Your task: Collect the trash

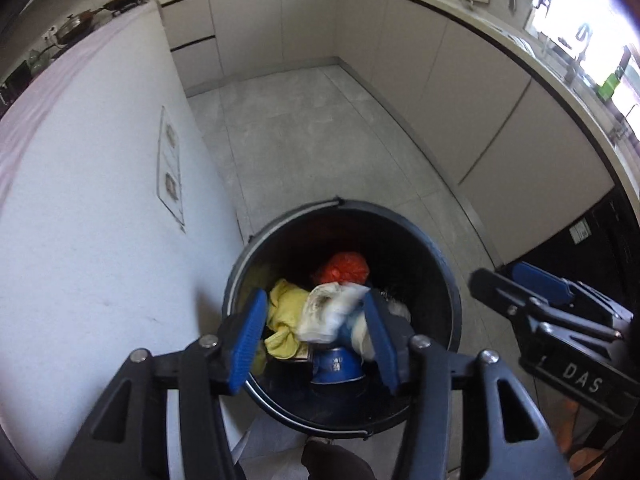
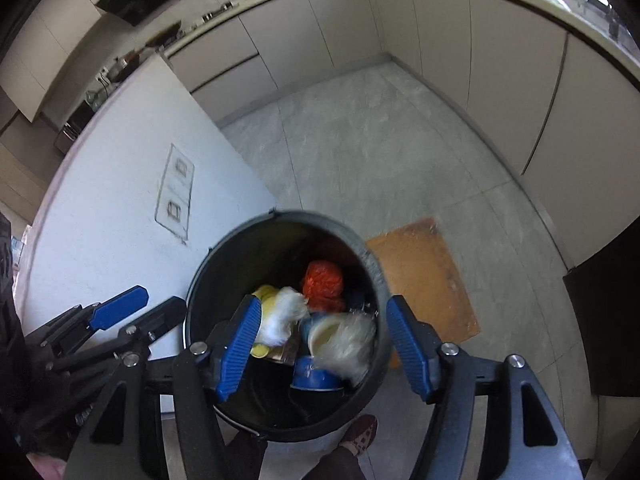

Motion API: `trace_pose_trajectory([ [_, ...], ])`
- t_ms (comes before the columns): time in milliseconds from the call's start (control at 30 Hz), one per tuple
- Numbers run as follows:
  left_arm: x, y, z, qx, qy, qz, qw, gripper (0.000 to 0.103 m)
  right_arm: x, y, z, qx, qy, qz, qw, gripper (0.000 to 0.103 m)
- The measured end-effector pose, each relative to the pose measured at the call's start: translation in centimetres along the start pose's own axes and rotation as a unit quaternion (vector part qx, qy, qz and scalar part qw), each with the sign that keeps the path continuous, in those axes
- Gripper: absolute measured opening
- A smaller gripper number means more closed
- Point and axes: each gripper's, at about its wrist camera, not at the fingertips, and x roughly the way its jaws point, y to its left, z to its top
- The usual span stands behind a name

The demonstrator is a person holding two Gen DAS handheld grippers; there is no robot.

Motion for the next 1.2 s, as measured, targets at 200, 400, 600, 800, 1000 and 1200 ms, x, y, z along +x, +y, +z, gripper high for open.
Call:
trace_pose_trajectory([
  [200, -4.8, 0.6, 0.1, -0.023, -0.03, -0.003, 0.9993, 0.054, -3.0, 0.2, -0.1, -0.006, 0.006, -0.004, 1.0, 0.067],
  [400, -13.0, 1.7, -1.6, -0.022, -0.087, -0.003, 0.996, 0.063, -7.8, 2.4, -1.6, -0.009, -0.007, 0.009, 1.0, 0.068],
  [600, -20.2, 5.1, -6.2, -0.042, -0.136, 0.004, 0.9899, 0.073, -13.2, 7.5, -6.1, -0.045, -0.03, 0.022, 0.998, 0.069],
  [800, -26.0, 8.9, -13.7, -0.071, -0.169, 0.033, 0.9825, 0.083, -19.2, 13.6, -13.5, -0.088, -0.053, 0.027, 0.994, 0.073],
  [1000, -29.1, 10.3, -18.3, -0.086, -0.178, 0.056, 0.9787, 0.087, -26.4, 17.4, -18.4, -0.108, -0.118, 0.007, 0.987, 0.083],
  [1200, -31.0, 9.4, -20.2, -0.094, -0.201, 0.092, 0.9708, 0.089, -31.1, 20.0, -20.7, -0.146, -0.162, -0.01, 0.976, 0.091],
])
